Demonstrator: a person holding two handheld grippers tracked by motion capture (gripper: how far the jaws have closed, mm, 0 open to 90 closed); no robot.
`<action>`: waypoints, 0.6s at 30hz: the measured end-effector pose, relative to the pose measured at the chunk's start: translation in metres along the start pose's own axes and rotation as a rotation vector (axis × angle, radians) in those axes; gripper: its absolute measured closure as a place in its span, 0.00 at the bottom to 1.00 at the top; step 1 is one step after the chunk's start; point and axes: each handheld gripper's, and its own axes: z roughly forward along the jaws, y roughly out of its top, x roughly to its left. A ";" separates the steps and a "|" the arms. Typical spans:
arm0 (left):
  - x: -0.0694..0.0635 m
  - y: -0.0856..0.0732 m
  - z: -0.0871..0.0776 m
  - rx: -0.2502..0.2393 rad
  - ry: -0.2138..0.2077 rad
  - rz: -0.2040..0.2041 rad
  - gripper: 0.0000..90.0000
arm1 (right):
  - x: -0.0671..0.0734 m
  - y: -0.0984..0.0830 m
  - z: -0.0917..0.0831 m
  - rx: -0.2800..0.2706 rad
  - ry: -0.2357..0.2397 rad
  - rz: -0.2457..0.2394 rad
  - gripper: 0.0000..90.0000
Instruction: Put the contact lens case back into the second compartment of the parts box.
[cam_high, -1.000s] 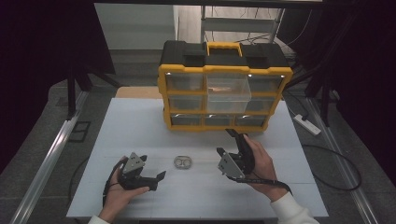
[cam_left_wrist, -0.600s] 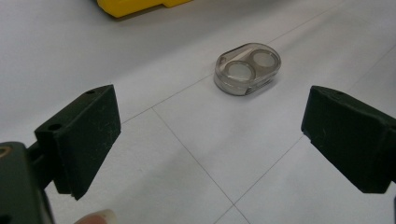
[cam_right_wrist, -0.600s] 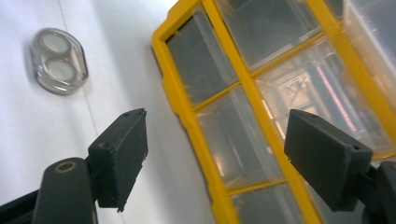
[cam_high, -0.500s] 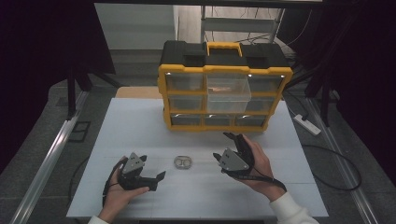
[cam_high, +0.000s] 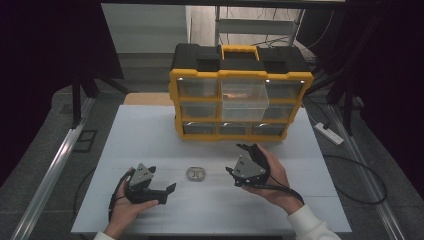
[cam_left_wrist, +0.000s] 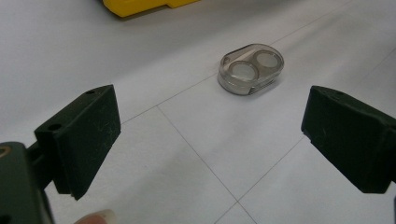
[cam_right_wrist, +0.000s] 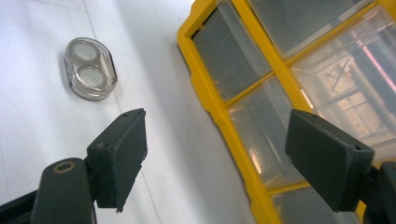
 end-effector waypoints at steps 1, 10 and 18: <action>0.000 0.000 0.000 -0.001 -0.001 0.000 0.06 | 0.000 0.000 0.001 0.002 0.006 0.012 0.23; -0.002 0.000 -0.001 -0.003 0.006 0.009 0.06 | 0.001 -0.001 0.005 0.013 0.083 0.075 0.22; -0.003 0.000 0.000 0.001 0.004 0.012 0.06 | 0.002 -0.006 0.013 0.035 0.148 0.143 0.22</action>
